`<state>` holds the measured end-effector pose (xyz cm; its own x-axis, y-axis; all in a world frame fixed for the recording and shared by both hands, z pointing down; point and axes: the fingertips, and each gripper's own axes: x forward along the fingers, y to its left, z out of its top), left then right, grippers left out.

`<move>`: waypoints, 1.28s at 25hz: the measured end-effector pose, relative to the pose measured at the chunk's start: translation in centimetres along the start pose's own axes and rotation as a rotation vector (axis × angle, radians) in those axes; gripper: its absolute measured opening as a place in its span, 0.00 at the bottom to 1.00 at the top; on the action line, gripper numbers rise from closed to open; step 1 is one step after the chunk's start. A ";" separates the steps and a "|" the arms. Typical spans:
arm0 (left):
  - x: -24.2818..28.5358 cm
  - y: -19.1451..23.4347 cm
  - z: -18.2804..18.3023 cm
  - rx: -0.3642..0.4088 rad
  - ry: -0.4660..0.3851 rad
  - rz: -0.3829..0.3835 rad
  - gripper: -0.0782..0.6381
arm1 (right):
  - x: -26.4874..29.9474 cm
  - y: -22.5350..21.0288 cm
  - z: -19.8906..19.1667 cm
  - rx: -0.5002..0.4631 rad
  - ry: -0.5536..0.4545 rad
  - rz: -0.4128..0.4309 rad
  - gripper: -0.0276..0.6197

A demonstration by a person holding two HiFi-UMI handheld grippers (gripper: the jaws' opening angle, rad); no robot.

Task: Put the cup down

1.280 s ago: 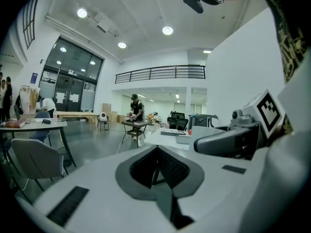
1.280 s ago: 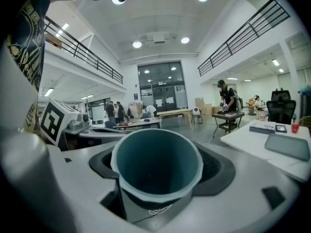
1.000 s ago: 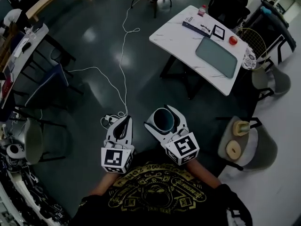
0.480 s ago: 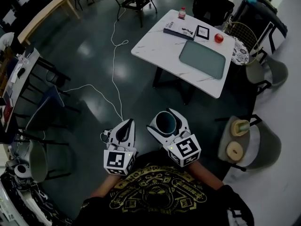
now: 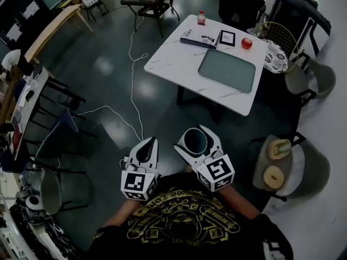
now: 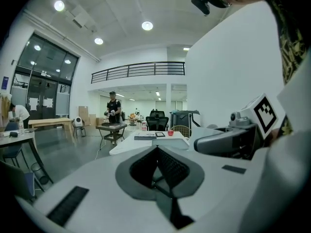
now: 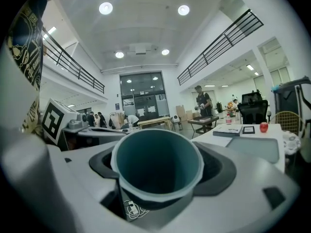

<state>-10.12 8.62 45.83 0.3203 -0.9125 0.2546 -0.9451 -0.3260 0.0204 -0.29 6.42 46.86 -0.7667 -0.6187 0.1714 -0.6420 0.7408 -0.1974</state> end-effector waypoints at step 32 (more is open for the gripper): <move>12.4 -2.7 -1.0 -0.015 0.050 -0.233 0.12 | 1.0 -10.4 -2.2 0.068 0.065 -0.221 0.66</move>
<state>-3.70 -1.58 49.93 0.5265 -0.7995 0.2890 -0.8471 -0.5221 0.0989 5.66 -1.31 51.22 -0.6073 -0.7437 0.2794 -0.7944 0.5689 -0.2127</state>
